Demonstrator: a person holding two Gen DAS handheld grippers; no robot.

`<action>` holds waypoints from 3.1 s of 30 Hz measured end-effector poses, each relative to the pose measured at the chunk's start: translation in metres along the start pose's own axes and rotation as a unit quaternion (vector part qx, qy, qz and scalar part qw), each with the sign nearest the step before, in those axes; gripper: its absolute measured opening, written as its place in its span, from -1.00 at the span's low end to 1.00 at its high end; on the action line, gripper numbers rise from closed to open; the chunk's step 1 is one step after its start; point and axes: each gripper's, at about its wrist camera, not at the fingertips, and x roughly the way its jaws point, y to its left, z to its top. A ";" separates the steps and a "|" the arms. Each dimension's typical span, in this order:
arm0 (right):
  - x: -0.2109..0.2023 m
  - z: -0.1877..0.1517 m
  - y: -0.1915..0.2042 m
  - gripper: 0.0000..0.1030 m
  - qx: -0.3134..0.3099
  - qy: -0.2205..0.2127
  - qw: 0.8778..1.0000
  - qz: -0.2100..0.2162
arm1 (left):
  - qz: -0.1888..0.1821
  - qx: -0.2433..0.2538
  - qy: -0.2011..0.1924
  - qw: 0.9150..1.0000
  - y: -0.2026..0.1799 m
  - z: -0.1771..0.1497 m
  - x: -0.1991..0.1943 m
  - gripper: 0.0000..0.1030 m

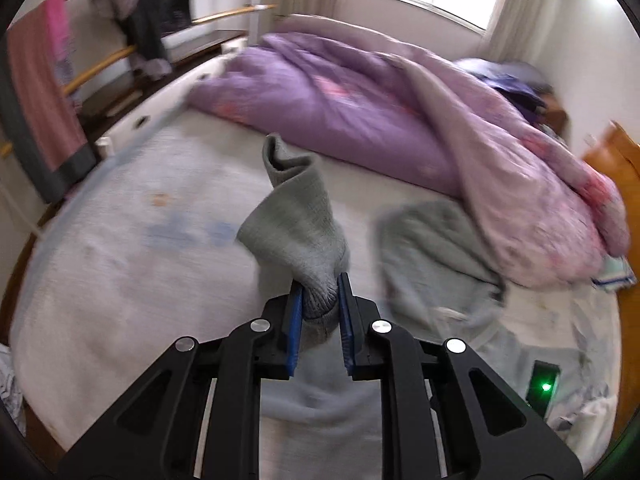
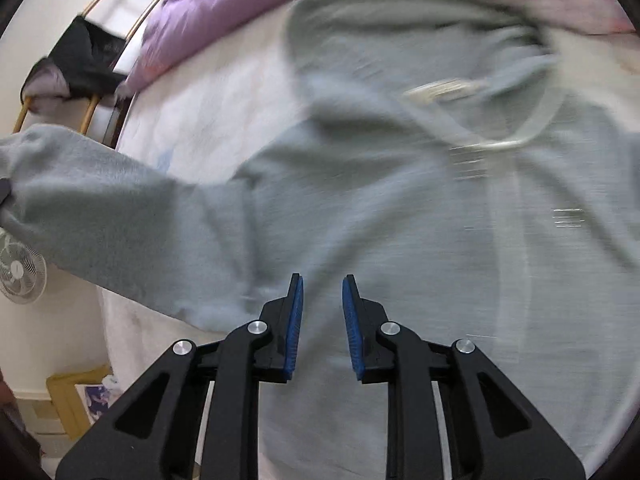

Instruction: Fold large clothes

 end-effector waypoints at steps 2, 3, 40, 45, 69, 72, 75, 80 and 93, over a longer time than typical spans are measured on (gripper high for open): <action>-0.037 0.000 -0.045 -0.62 0.001 -0.015 0.999 -0.031 | -0.021 0.016 0.010 1.000 -0.046 -0.014 0.007 -0.70; -0.050 -0.003 -0.062 -0.62 0.005 -0.021 0.999 -0.044 | -0.029 0.035 0.015 0.999 -0.081 -0.025 0.013 -0.70; -0.174 0.018 -0.572 -0.04 0.490 -0.048 0.859 -0.141 | -0.123 0.224 0.228 0.939 -0.336 -0.218 0.182 -0.27; -0.167 0.014 -0.569 -0.08 0.468 -0.079 0.871 -0.128 | -0.108 0.242 0.252 0.931 -0.348 -0.228 0.204 -0.60; -0.228 0.014 -0.301 -0.96 0.134 -0.290 0.935 -0.151 | -0.196 0.130 0.273 0.933 -0.258 -0.193 0.174 -0.56; -0.210 0.021 -0.235 -0.96 0.078 -0.286 0.946 -0.130 | -0.162 0.115 0.259 0.945 -0.203 -0.178 0.153 -0.46; -0.176 0.024 -0.144 -0.96 0.012 -0.275 0.957 -0.095 | -0.132 0.071 0.248 0.957 -0.136 -0.153 0.142 -0.45; -0.104 0.016 -0.012 -0.96 -0.072 -0.244 0.965 -0.058 | -0.065 0.015 0.226 0.972 -0.036 -0.128 0.126 -0.46; 0.096 -0.048 0.129 -0.53 -0.161 -0.013 0.986 -0.041 | -0.006 -0.068 0.216 0.974 0.128 -0.128 0.099 -0.37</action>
